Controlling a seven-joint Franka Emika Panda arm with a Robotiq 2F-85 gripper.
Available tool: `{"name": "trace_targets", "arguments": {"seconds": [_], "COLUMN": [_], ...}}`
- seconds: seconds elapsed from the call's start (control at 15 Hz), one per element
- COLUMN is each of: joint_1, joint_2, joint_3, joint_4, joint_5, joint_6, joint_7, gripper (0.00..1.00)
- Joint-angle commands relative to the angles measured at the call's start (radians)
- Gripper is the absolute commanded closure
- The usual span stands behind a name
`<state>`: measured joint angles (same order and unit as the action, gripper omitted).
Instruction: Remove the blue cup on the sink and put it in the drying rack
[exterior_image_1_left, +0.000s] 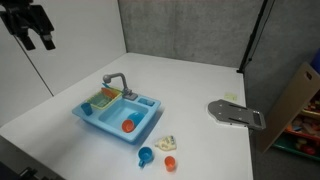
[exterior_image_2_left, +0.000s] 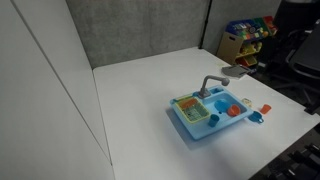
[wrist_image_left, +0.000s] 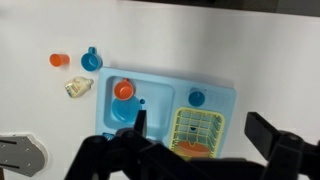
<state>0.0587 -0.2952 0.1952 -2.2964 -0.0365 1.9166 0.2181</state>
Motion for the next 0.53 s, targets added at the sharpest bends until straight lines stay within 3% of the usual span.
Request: {"name": "trace_targets", "arguments": {"seconds": [0.0, 0.47], "joint_1": [0.029, 0.063], "joint_2": [0.005, 0.067], "joint_3": [-0.024, -0.046], "joint_4": [-0.024, -0.088], "joint_5": [0.027, 0.108], "joint_6": [0.092, 0.344], "joint_7": [-0.044, -0.152], "gripper": [0.0, 0.0]}}
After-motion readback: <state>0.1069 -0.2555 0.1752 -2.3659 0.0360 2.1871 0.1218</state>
